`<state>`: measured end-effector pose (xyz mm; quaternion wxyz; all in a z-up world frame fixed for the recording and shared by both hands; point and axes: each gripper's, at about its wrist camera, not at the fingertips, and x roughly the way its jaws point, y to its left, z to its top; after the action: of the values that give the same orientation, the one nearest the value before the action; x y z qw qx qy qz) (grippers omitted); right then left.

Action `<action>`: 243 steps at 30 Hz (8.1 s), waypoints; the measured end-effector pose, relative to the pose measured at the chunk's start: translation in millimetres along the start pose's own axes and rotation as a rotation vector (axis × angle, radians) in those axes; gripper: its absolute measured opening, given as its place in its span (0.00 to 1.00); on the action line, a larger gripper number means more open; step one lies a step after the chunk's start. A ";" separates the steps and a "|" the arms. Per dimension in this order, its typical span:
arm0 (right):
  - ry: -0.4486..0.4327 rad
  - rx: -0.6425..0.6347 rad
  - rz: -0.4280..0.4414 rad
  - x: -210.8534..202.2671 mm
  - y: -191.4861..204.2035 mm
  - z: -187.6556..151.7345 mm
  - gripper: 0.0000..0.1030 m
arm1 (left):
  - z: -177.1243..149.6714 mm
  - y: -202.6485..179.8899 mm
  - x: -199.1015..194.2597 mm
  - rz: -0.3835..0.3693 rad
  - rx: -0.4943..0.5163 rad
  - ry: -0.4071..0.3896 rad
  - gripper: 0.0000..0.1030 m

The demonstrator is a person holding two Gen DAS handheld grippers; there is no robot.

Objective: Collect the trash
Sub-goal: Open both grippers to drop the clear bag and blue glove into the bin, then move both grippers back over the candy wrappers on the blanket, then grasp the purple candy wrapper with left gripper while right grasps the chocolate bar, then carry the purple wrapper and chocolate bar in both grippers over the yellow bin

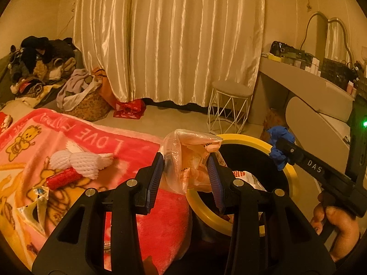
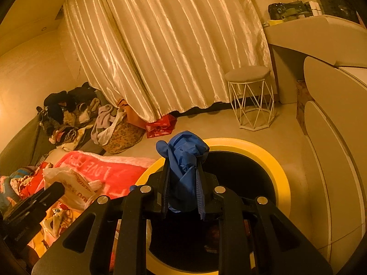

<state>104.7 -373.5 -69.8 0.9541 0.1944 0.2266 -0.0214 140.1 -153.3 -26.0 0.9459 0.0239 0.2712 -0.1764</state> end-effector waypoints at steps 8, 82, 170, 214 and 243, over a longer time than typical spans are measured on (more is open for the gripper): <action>0.022 0.003 -0.029 8.5 -6.8 -3.4 0.19 | -4.8 -7.8 23.2 -0.005 0.025 0.042 0.32; 0.137 -0.490 0.415 -14.2 157.1 -61.6 0.71 | -22.0 155.2 -94.8 0.256 -0.350 -0.120 0.89; 0.394 -0.665 0.433 26.3 208.2 -114.6 0.19 | -76.7 217.3 -115.1 0.179 -0.499 0.042 0.35; 0.219 -0.365 0.294 11.0 117.6 -32.8 0.19 | -23.3 116.9 -83.5 0.035 -0.315 0.008 0.35; 0.145 -0.150 0.112 9.2 29.6 -2.7 0.19 | -4.5 39.1 -41.1 -0.053 -0.189 0.034 0.35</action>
<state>115.6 -344.7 -65.4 0.9468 0.1360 0.2849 0.0630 118.9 -102.8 -10.4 0.9343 -0.0694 0.3030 -0.1745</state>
